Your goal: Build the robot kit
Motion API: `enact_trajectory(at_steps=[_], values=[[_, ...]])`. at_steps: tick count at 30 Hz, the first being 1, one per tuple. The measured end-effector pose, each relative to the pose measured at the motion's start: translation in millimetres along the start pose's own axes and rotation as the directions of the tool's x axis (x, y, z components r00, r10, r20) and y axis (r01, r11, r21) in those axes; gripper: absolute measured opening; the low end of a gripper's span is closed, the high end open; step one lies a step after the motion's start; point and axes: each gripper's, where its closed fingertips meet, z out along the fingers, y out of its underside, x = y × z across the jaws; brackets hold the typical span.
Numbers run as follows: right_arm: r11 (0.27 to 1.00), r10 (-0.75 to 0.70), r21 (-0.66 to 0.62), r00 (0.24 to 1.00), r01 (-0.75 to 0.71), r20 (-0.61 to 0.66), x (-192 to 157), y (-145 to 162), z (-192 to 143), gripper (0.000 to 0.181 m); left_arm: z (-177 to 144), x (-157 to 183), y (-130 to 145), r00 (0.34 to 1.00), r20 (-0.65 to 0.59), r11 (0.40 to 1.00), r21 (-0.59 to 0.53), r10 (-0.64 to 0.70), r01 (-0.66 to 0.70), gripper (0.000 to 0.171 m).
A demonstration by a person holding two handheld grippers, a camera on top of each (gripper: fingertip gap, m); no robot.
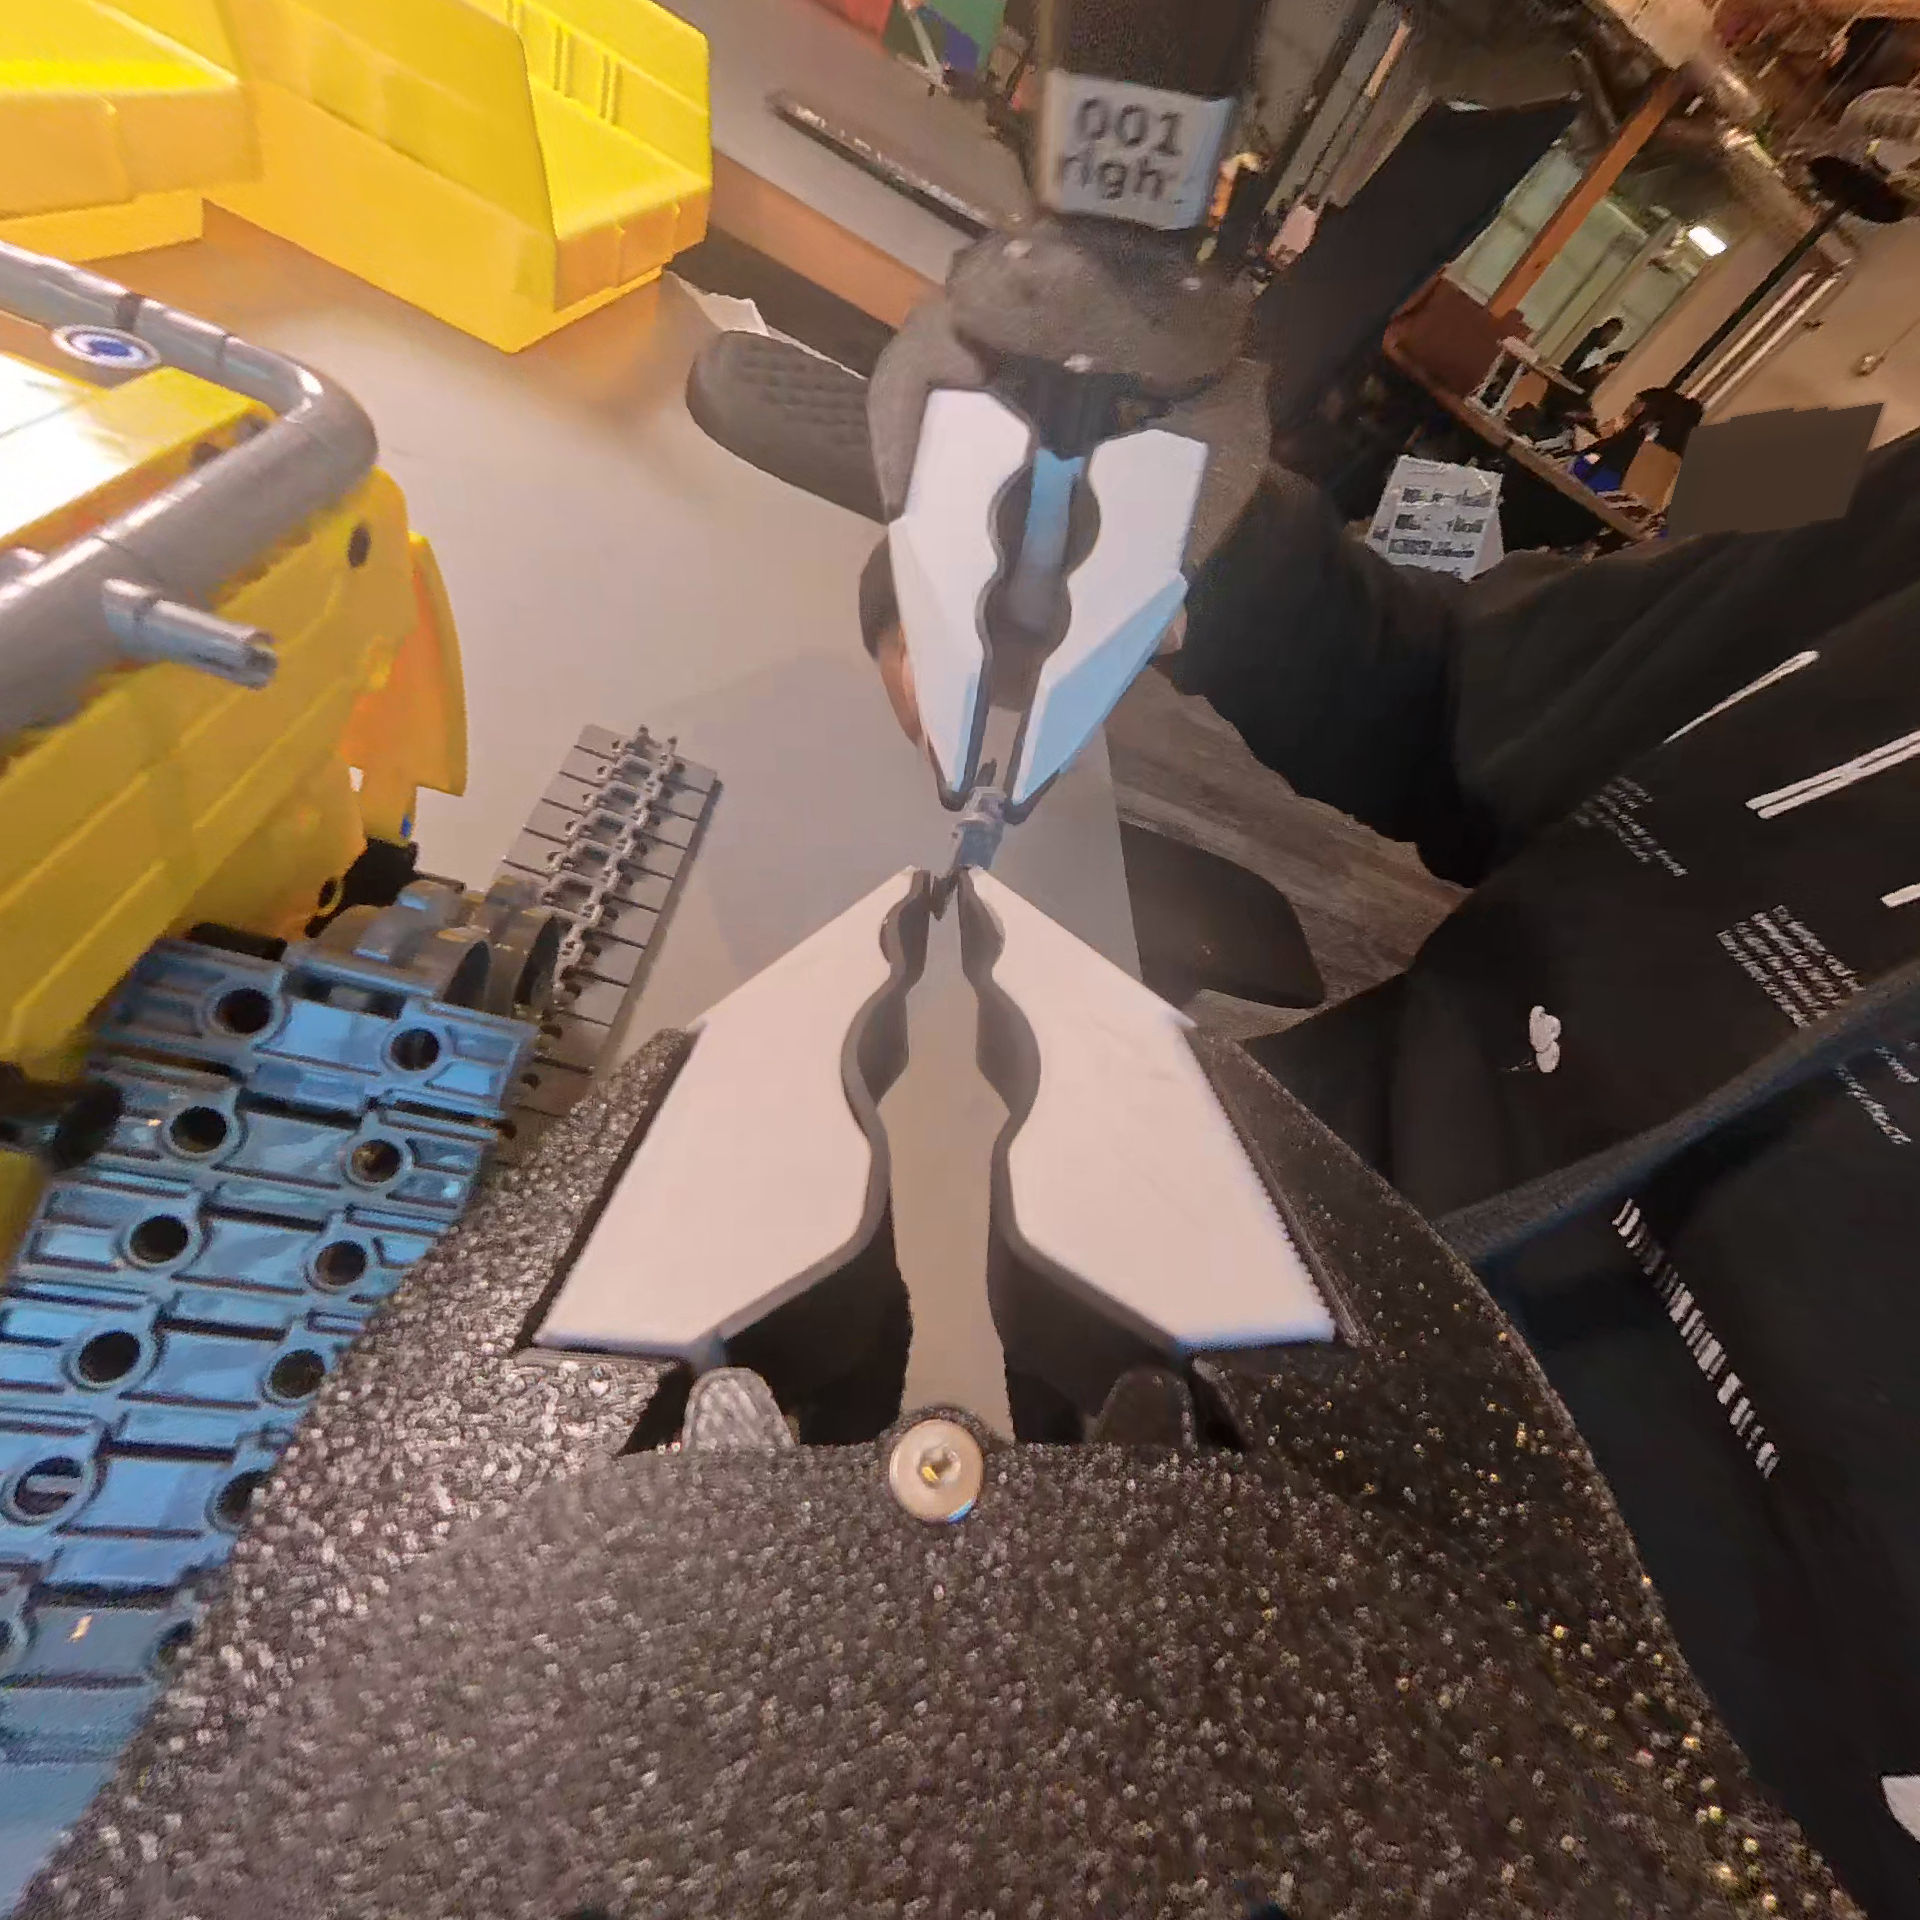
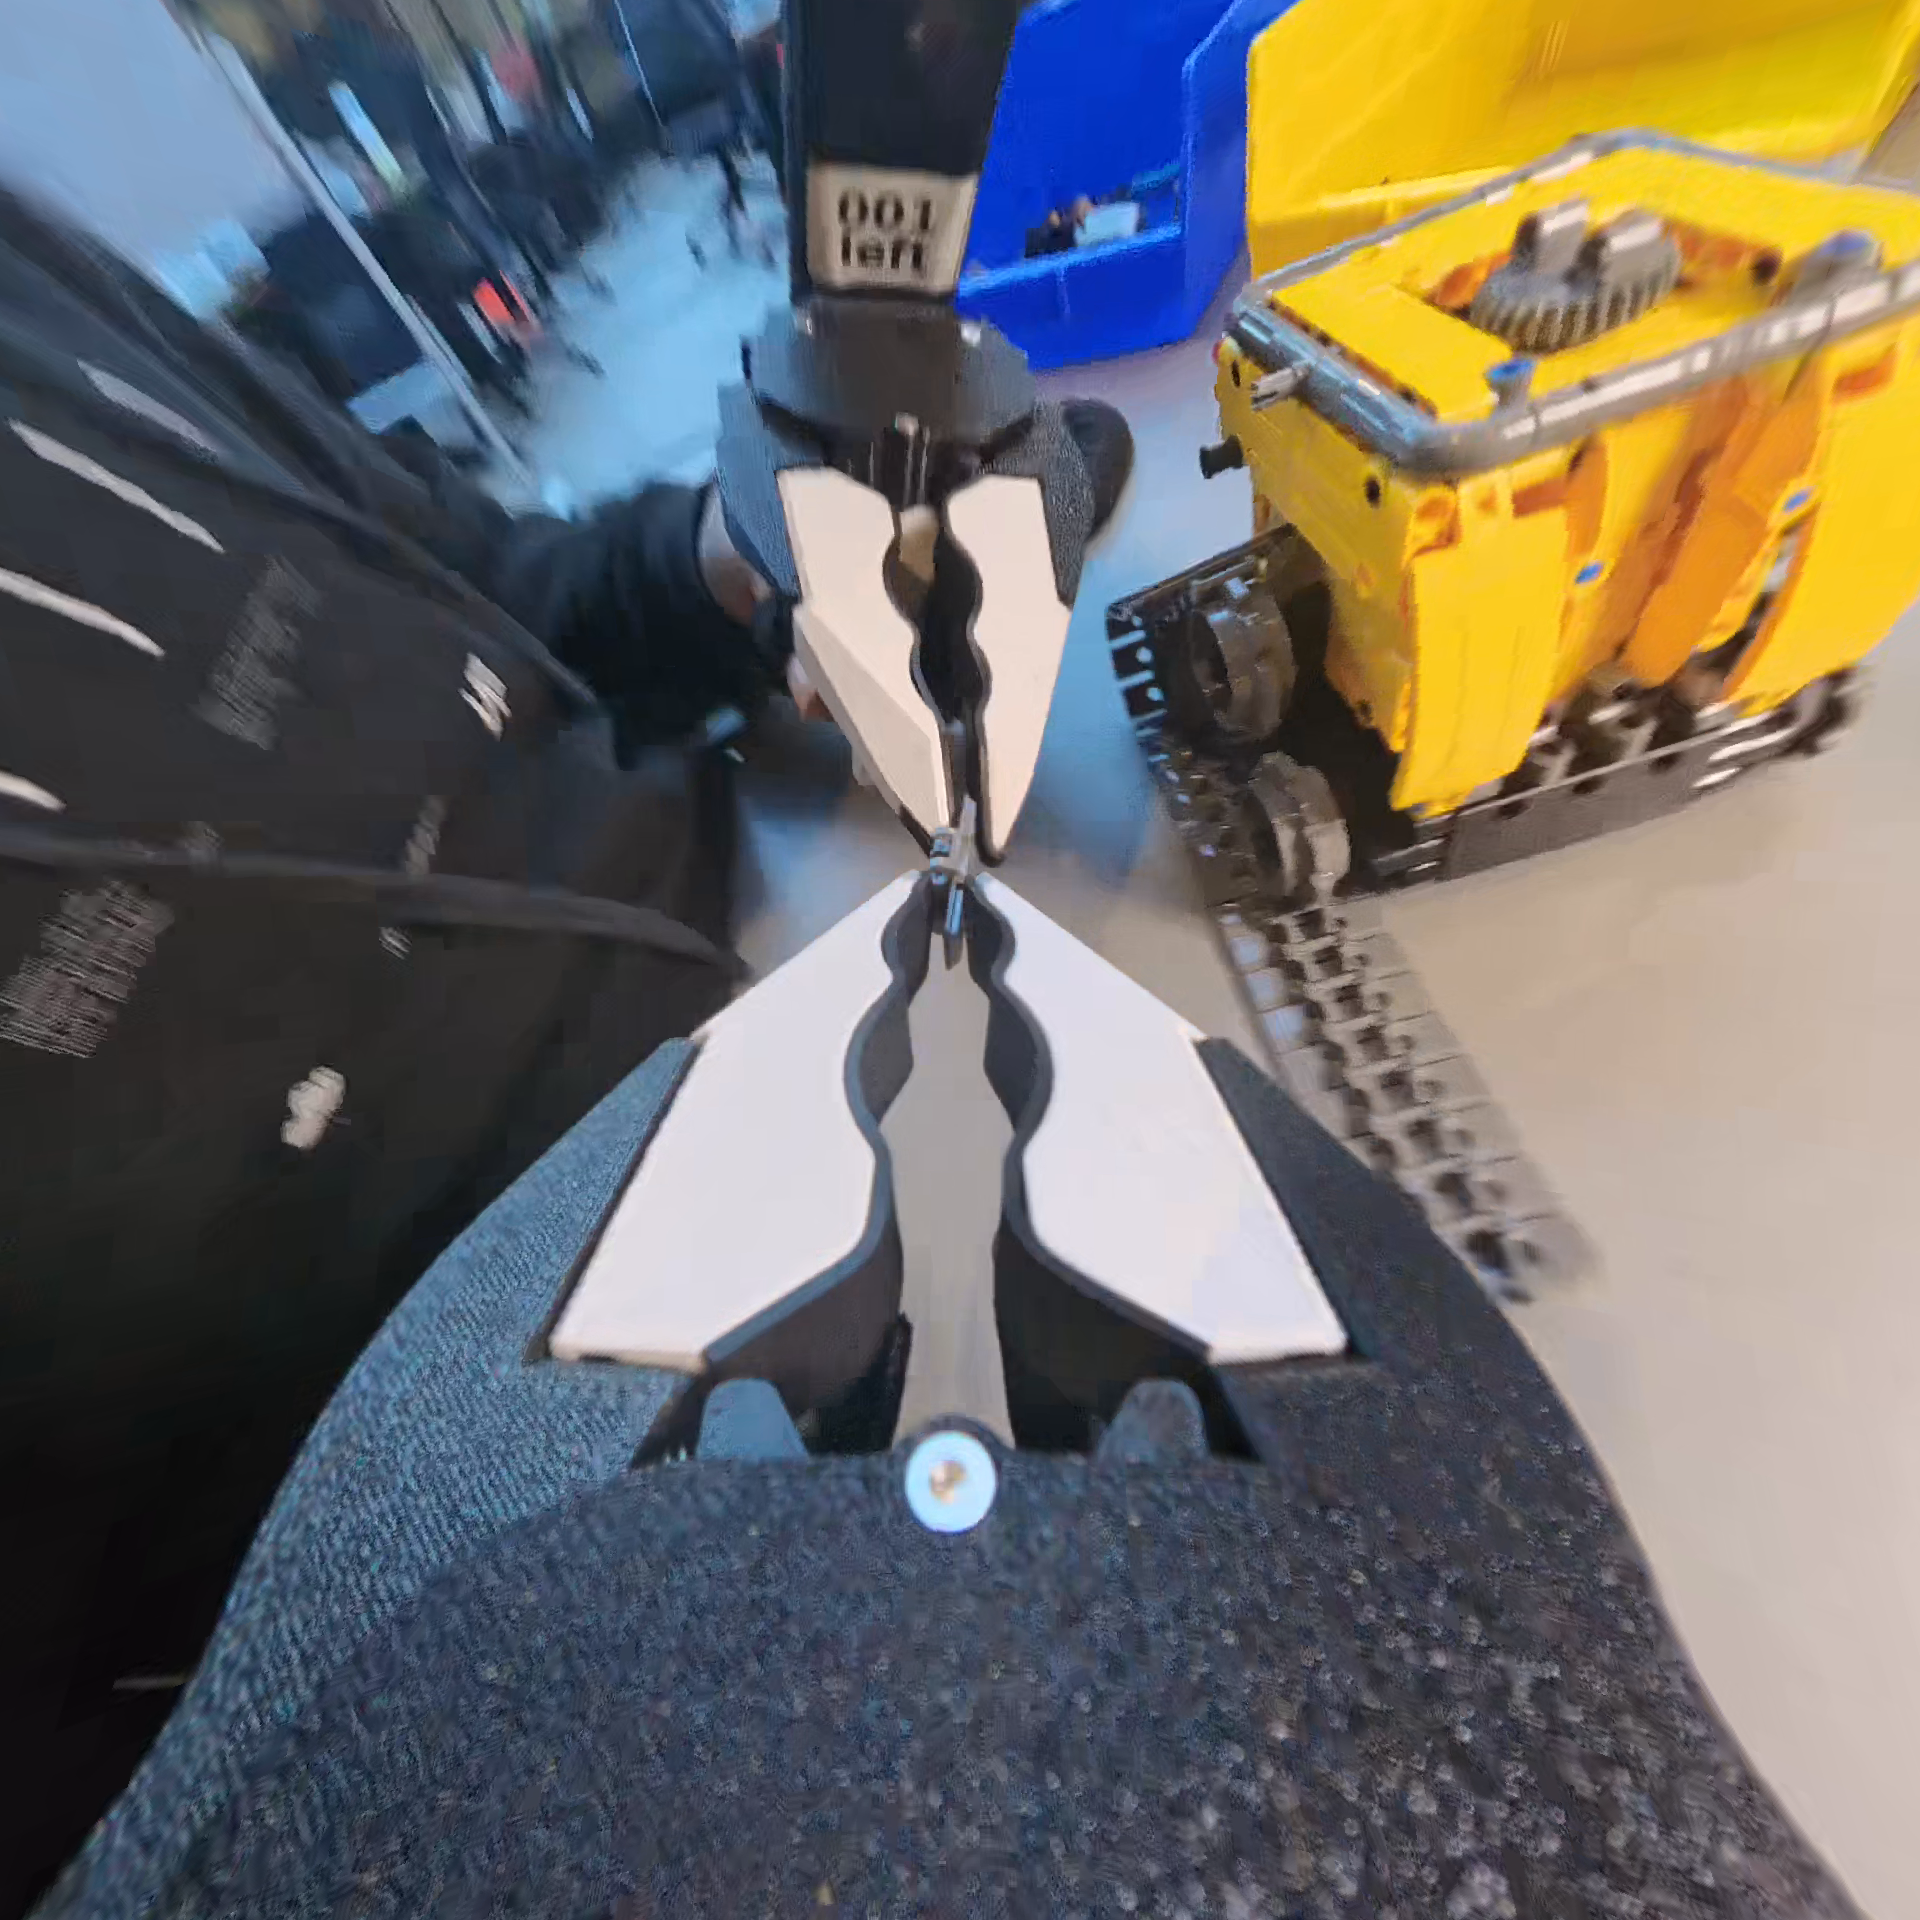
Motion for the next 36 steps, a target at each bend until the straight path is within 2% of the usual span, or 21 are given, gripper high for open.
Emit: enact_trajectory(at_steps=[2, 5, 7, 8, 10, 16, 24, 26, 28, 32, 33, 35, 36], values=[[0.99, 0.129, 0.056, 0.99, -0.132, 0.058, -2, -2, -1, 0.004, -1, 4, -2, 0.999, -0.036, 0.999, 0.021, -0.025, 0.025, 0.003], [0.981, 0.176, 0.068, 0.979, -0.184, 0.104, -7, 1, -2, 0.004, -1, 10, -1, 0.993, -0.1, 0.997, 0.022, -0.066, 0.068, 0.002], [0.985, 0.16, 0.042, 0.982, -0.165, 0.098, -8, 3, -2, 0.006, 1, 12, 2, 0.989, -0.126, 0.997, -0.004, -0.077, 0.077, 0.001], [0.989, 0.143, 0.019, 0.985, -0.146, 0.099, -10, 4, -2, 0.016, 1, 11, 4, 0.989, -0.125, 0.997, -0.019, -0.073, 0.071, 0.001], [0.993, 0.105, -0.056, 0.991, -0.101, 0.078, -11, 10, 0, 0.021, 3, 10, 7, 0.992, -0.12, 0.997, -0.061, -0.049, 0.042, 0.0], [0.969, -0.052, -0.242, 0.998, 0.056, 0.021, -6, 15, 7, 0.008, 8, 10, 9, 0.993, -0.107, 0.98, -0.188, 0.052, -0.071, 0.001], [0.927, -0.081, -0.367, 0.997, 0.083, 0.02, 0, 20, 8, 0.008, 10, 4, 13, 0.984, -0.098, 0.926, -0.337, 0.147, -0.171, 0.001], [0.943, -0.005, -0.332, 1.0, -0.002, -0.018, 5, 15, 6, 0.007, 6, -2, 6, 0.979, -0.062, 0.916, -0.347, 0.193, -0.203, 0.001], [0.952, 0.122, -0.265, 0.984, -0.153, -0.129, 25, 10, -4, 0.007, -7, -9, -6, 0.963, -0.005, 0.905, -0.341, 0.268, -0.253, 0.014], [0.89, 0.408, -0.061, 0.847, -0.453, -0.342, 78, 17, -46, 0.007, -58, -38, -32, 0.896, 0.168, 0.885, -0.311, 0.411, -0.348, 0.02], [0.868, 0.452, -0.028, 0.812, -0.496, -0.37, 86, 22, -52, 0.007, -73, -48, -39, 0.871, 0.21, 0.878, -0.299, 0.444, -0.375, 0.023], [0.829, 0.518, 0.012, 0.758, -0.56, -0.398, 94, 31, -56, 0.007, -97, -62, -50, 0.854, 0.229, 0.878, -0.241, 0.466, -0.414, 0.009], [0.811, 0.543, 0.024, 0.737, -0.585, -0.403, 96, 35, -55, 0.007, -105, -70, -55, 0.864, 0.24, 0.893, -0.21, 0.442, -0.398, 0.018]])
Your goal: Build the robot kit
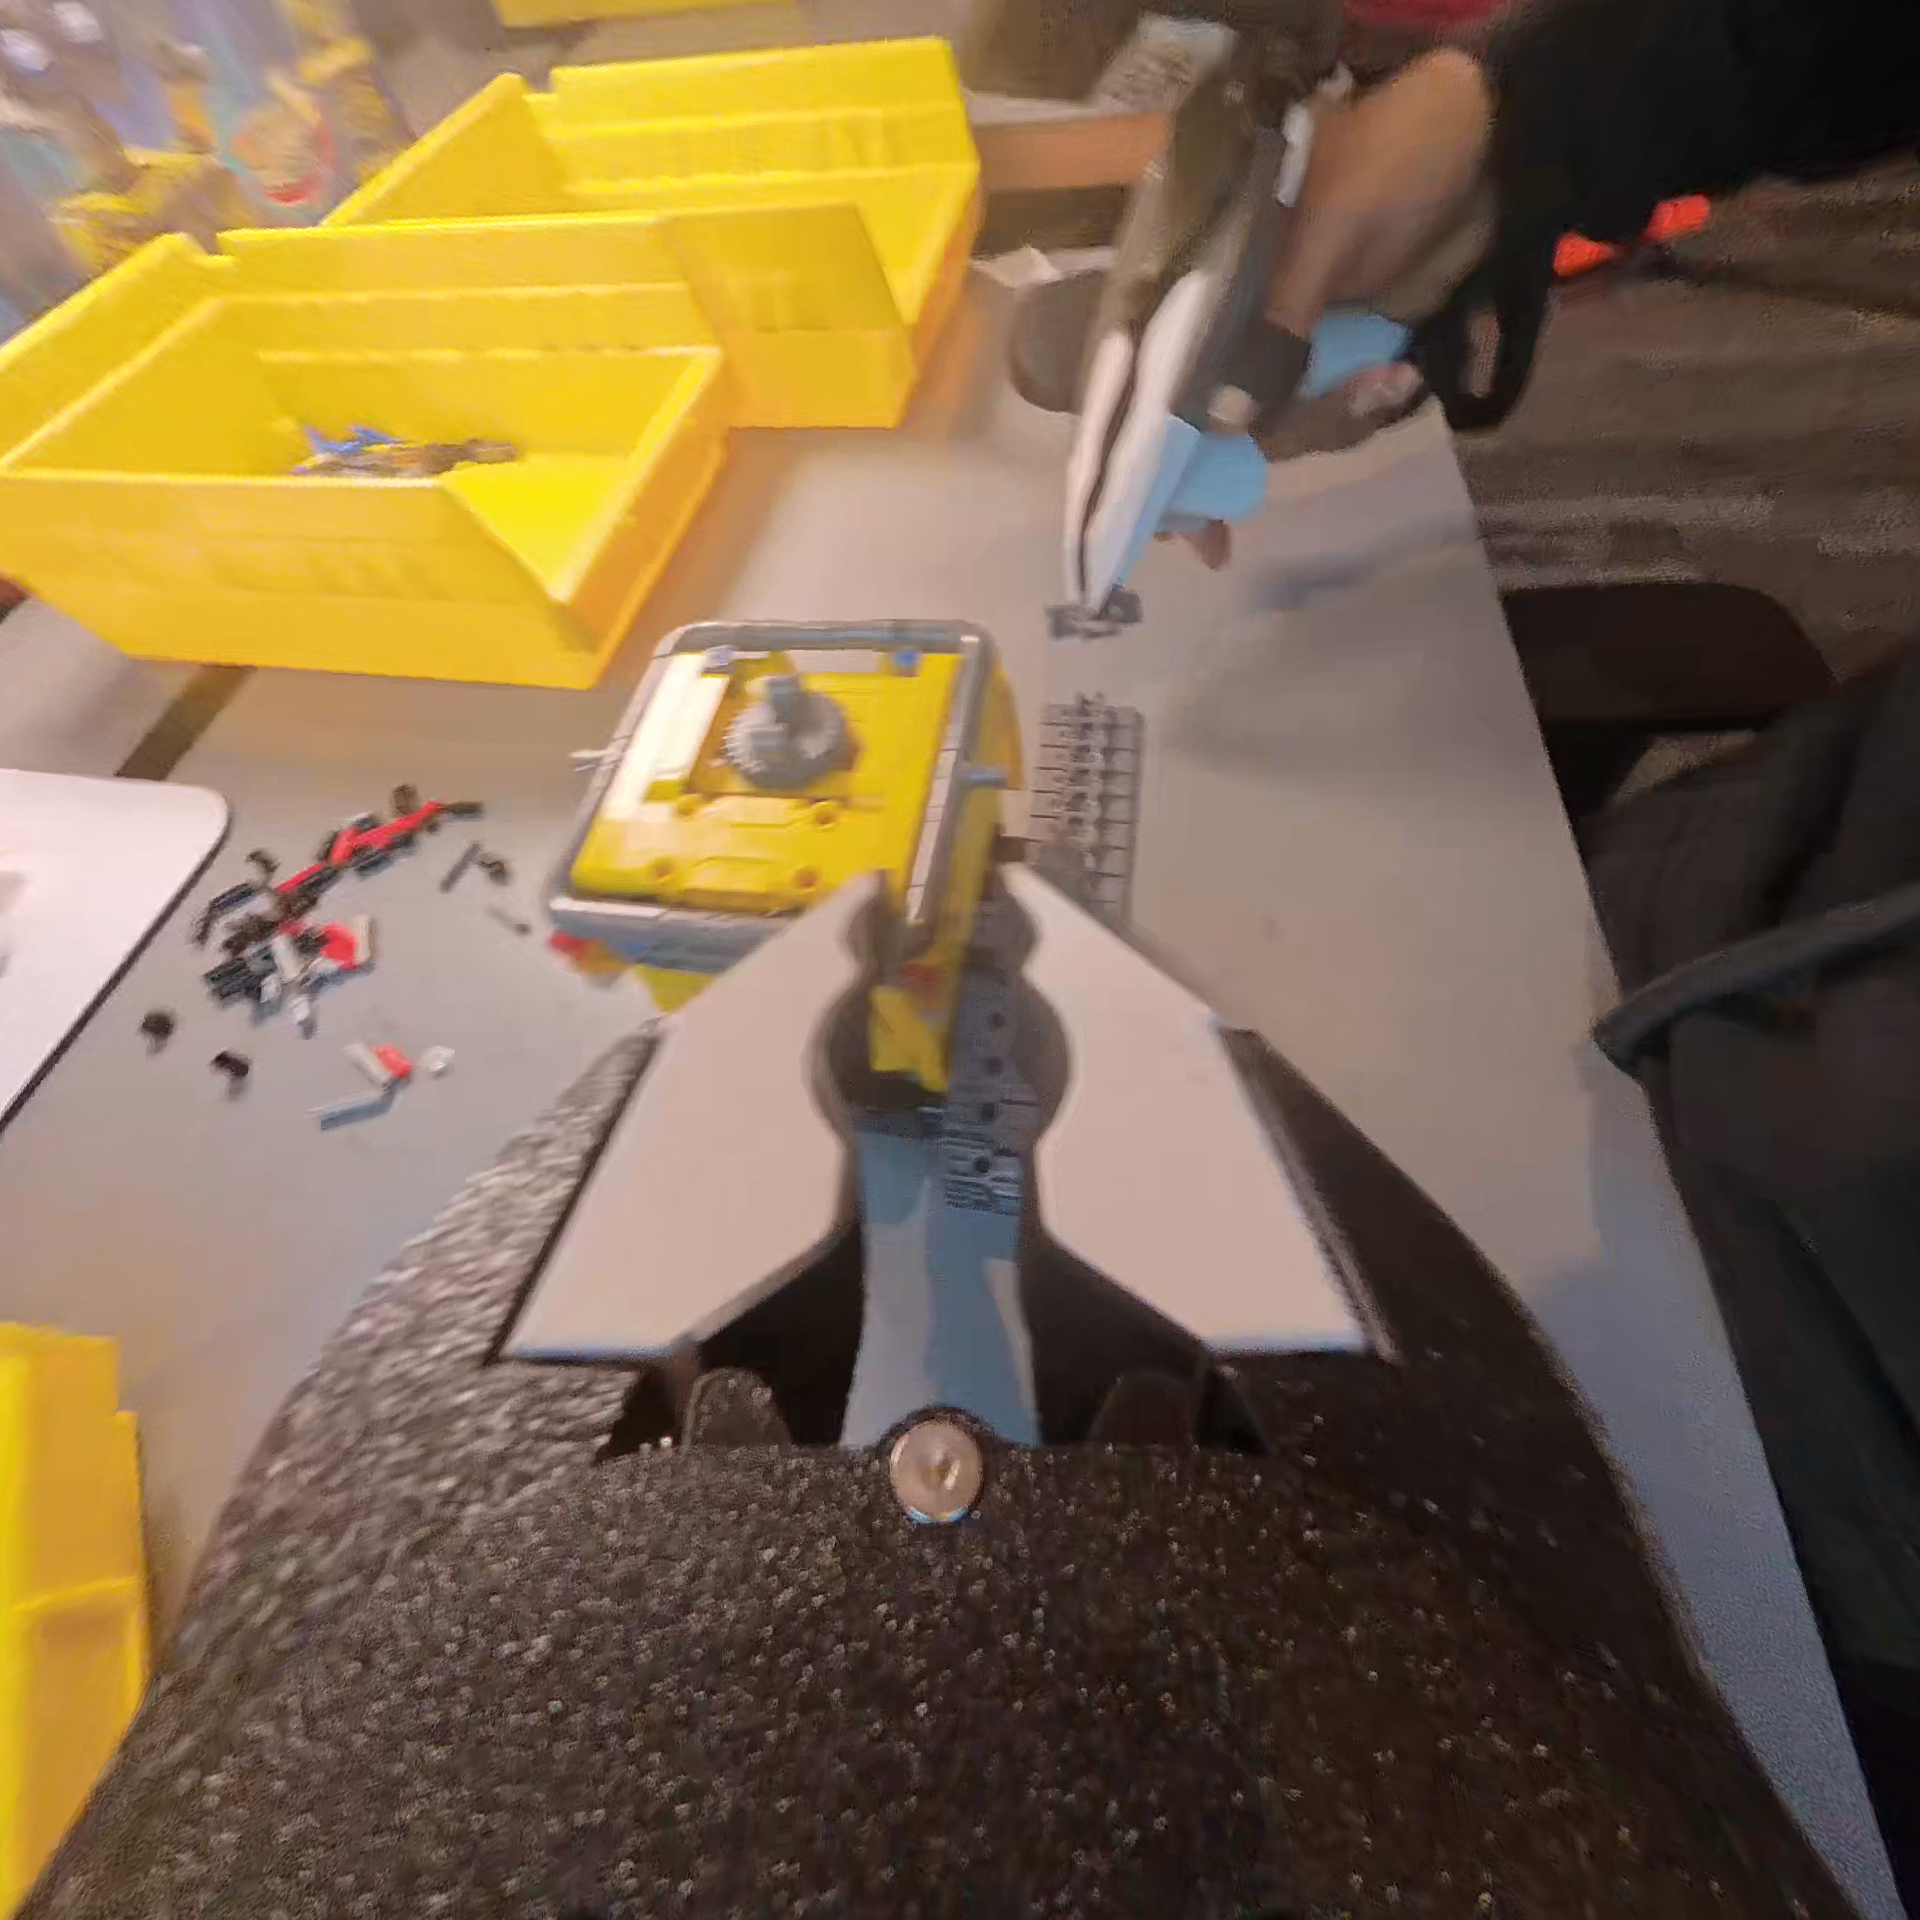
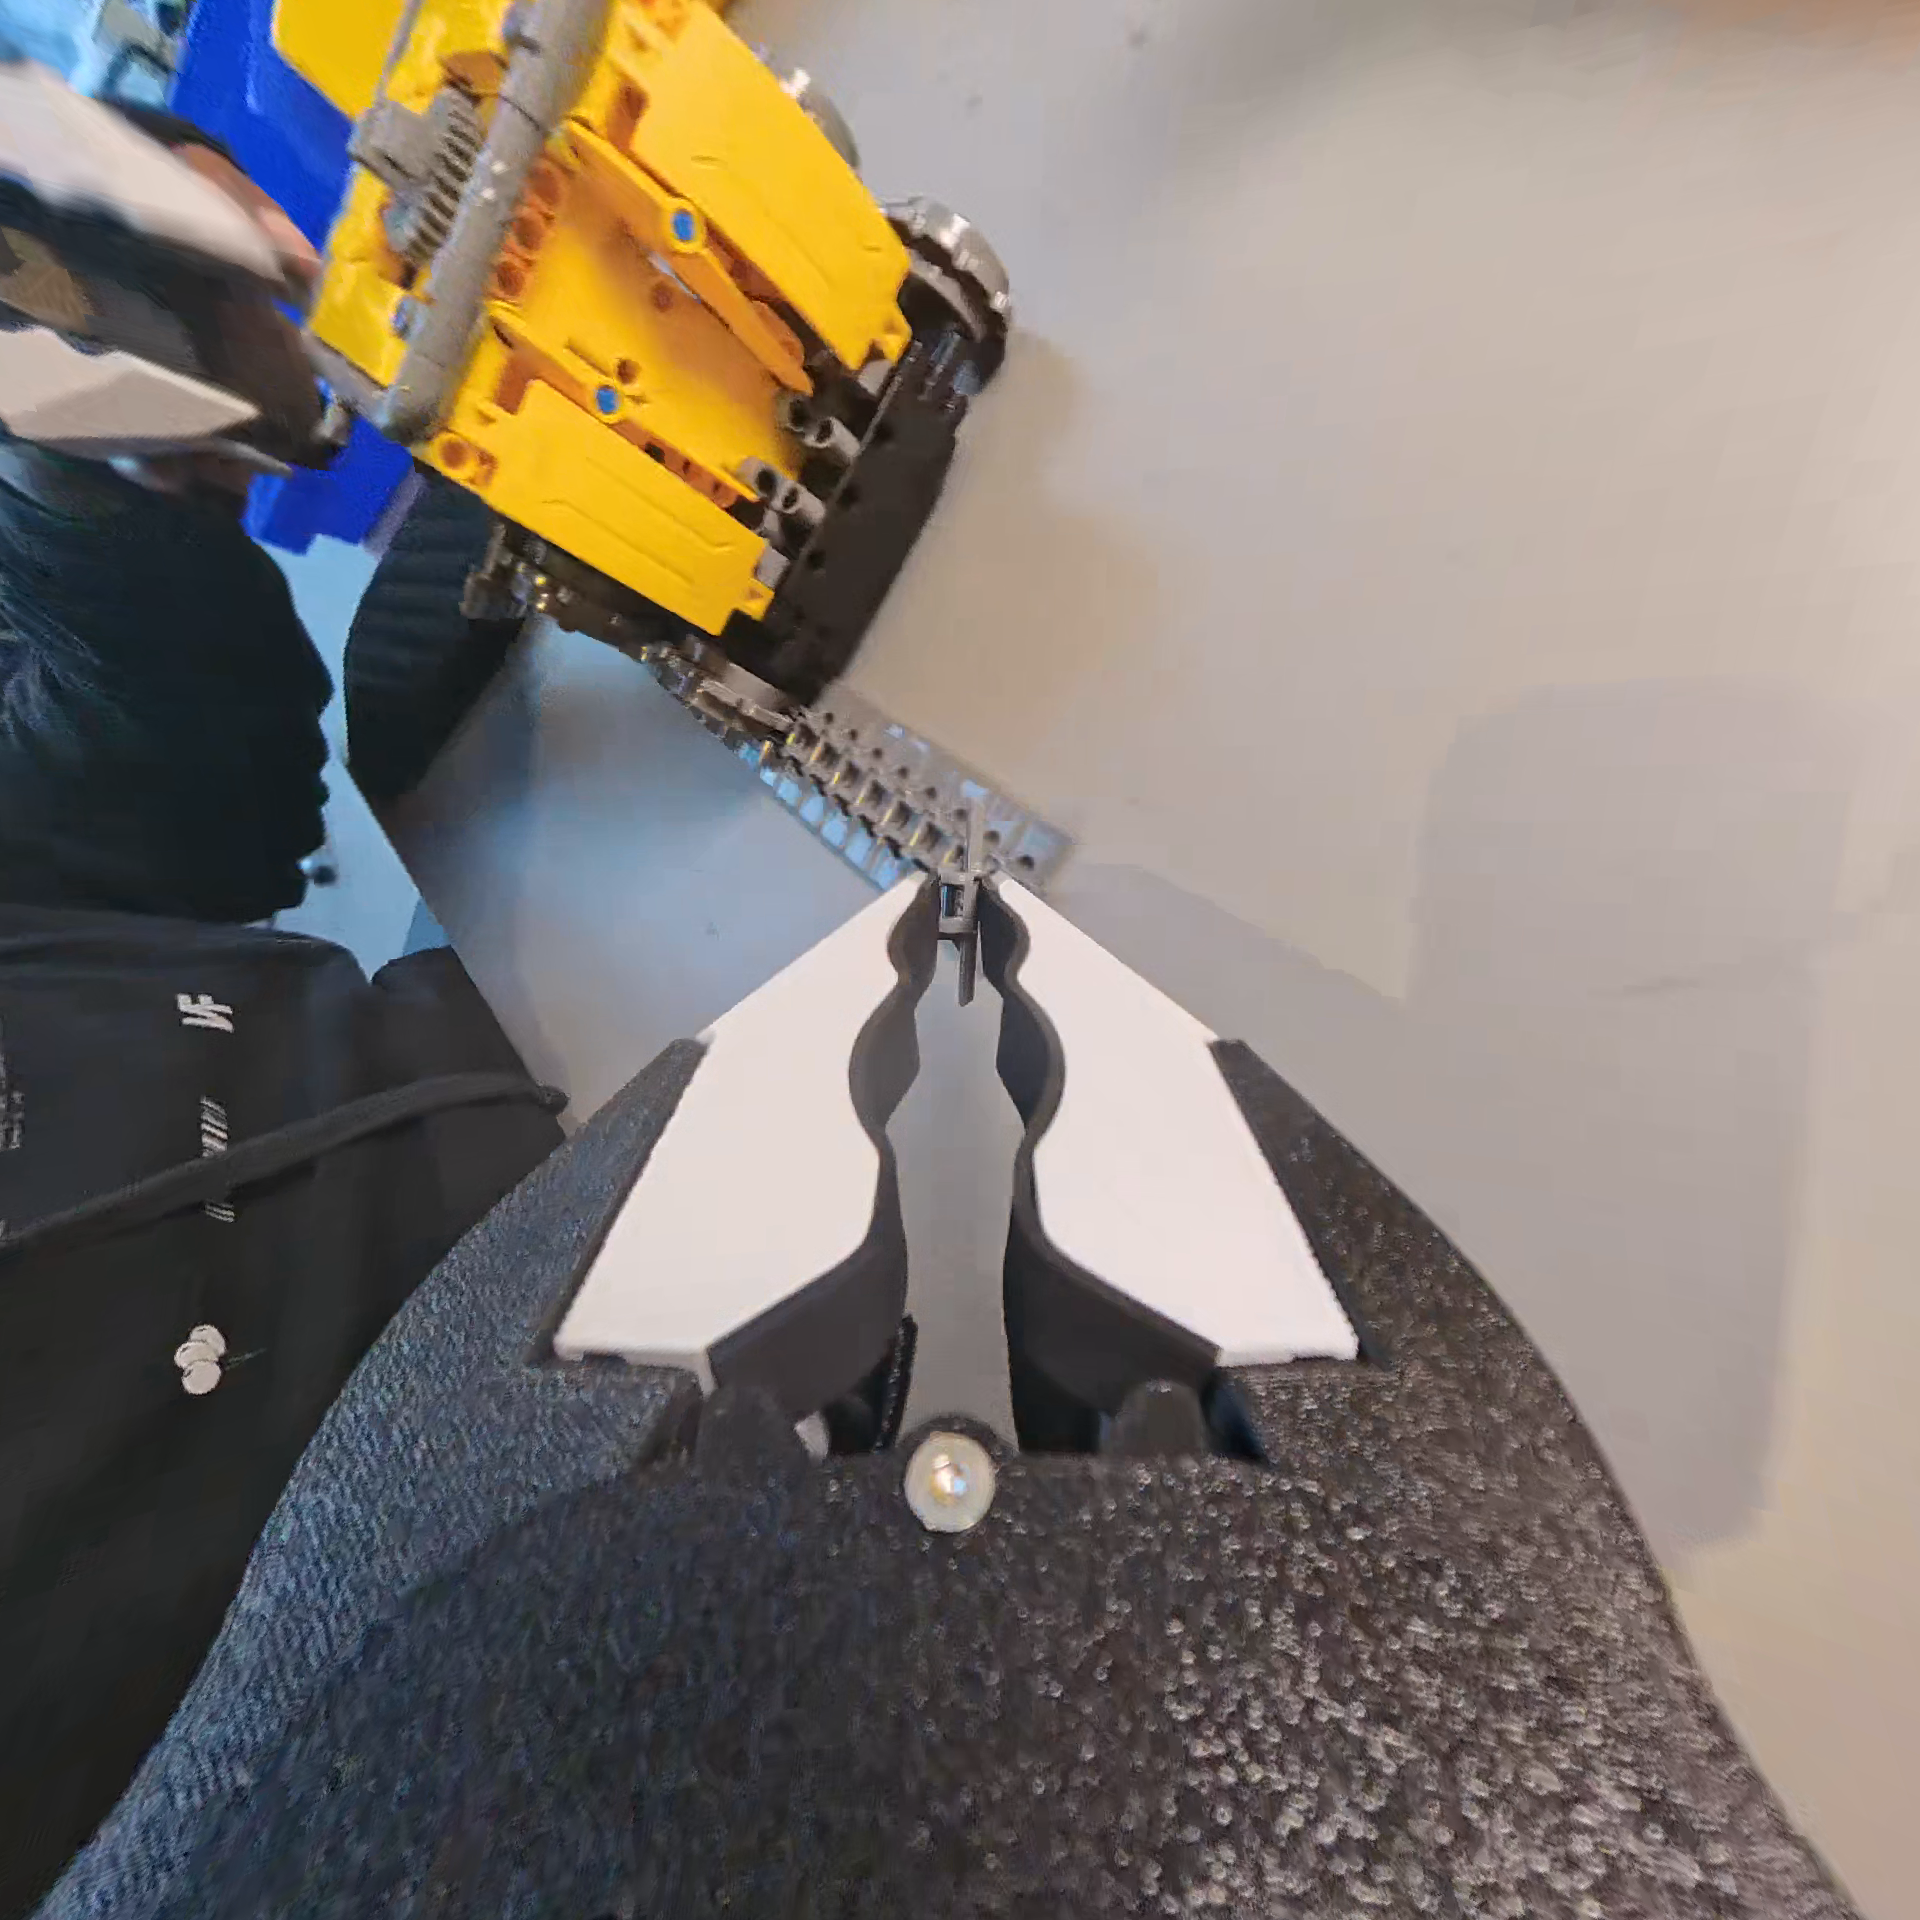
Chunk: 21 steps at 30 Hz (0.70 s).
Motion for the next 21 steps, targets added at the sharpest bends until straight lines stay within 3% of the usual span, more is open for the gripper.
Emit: enact_trajectory(at_steps=[1, 3, 5, 7, 10, 12, 16, 21], values=[[1.0, 0.019, -0.004, 1.0, -0.019, -0.015, 4, 2, 2, 0.007, -3, -6, 0, 0.999, -0.025, 0.999, 0.013, -0.039, 0.039, 0.044], [0.998, 0.068, 0.007, 0.998, -0.068, -0.017, 6, 1, 6, 0.007, -12, -5, -13, 0.989, -0.135, 0.993, 0.091, -0.067, 0.08, 0.039], [0.993, 0.12, 0.012, 0.993, -0.12, -0.013, 7, 1, 9, 0.007, -18, -21, -23, 0.994, -0.103, 0.986, 0.155, -0.046, 0.062, 0.04], [0.989, 0.145, 0.009, 0.989, -0.145, -0.032, 8, 4, 12, 0.007, -17, -39, -17, 0.998, -0.063, 0.993, 0.121, -0.011, 0.018, 0.056], [0.98, 0.199, 0.03, 0.979, -0.197, -0.05, 10, 9, 15, 0.007, 1, -45, 4, 0.991, -0.13, 0.999, 0.035, -0.023, 0.028, 0.094], [0.975, 0.219, 0.043, 0.974, -0.216, -0.065, 13, 12, 16, 0.007, 14, -44, 14, 0.985, -0.165, 0.999, 0.009, -0.047, 0.049, 0.109], [0.968, 0.244, 0.074, 0.966, -0.239, -0.085, 16, 12, 15, 0.007, 26, -35, 16, 0.98, -0.184, 0.997, 0.031, -0.07, 0.077, 0.096], [0.967, 0.247, 0.104, 0.96, -0.234, -0.134, 21, 9, 12, 0.007, 26, -29, 16, 0.989, -0.083, 0.992, 0.023, -0.12, 0.122, 0.095]])
